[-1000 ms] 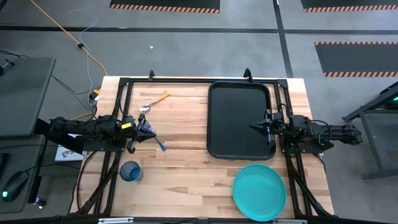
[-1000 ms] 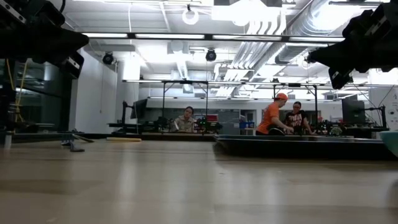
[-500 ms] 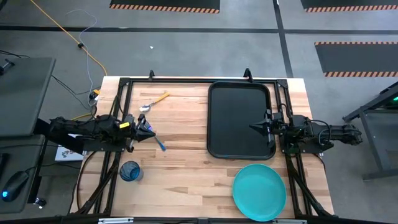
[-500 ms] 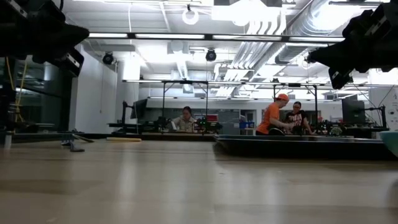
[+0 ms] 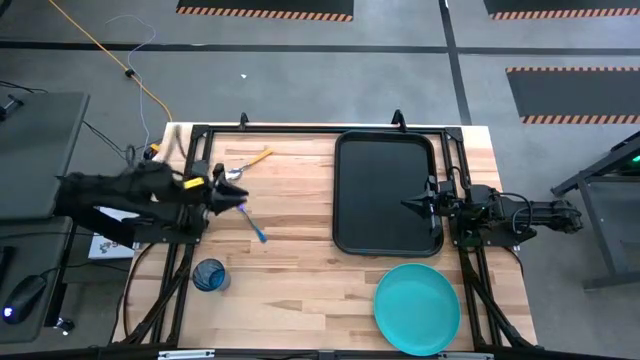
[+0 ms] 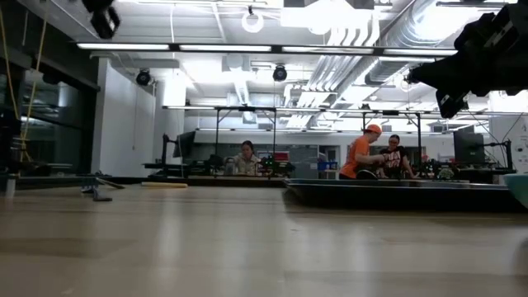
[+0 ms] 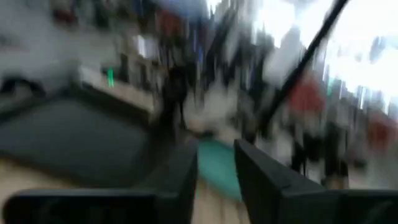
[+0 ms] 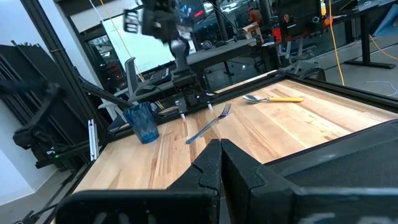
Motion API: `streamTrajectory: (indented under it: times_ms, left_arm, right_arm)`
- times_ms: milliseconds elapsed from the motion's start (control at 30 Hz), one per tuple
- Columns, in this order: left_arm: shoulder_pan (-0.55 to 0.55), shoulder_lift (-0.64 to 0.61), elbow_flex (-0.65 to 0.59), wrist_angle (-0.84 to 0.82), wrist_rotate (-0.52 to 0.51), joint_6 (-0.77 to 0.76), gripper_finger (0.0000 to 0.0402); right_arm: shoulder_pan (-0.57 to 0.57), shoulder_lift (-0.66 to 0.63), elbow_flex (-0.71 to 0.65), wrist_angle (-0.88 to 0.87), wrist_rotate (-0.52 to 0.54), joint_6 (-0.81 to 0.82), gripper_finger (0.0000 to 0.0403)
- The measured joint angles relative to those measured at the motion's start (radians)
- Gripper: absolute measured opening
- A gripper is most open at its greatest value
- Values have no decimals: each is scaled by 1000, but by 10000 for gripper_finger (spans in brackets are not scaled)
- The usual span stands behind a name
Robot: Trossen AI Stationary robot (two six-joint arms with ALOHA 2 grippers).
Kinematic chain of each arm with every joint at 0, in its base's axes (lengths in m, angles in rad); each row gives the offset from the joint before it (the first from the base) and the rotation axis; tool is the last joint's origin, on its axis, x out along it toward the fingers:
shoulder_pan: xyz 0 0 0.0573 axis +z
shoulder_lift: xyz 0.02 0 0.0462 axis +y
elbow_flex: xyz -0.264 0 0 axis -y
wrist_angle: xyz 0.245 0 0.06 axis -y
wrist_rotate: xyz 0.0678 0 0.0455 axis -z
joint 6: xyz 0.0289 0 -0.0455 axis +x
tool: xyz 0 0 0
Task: Pick and place plate/cup/fork/spoon on tray
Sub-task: Put the blue cup on the top left of the black tray
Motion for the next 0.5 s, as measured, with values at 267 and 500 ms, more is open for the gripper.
streamTrajectory:
  times_ms: [267, 500]
  left_arm:
    - [-130, 470, 507, -926, 253, 128, 210]
    - [-330, 644, 513, -1075, 245, 120, 216]
  right_arm:
    - [0, 0, 0, 0, 0, 0, 0]
    - [0, 0, 0, 0, 0, 0, 0]
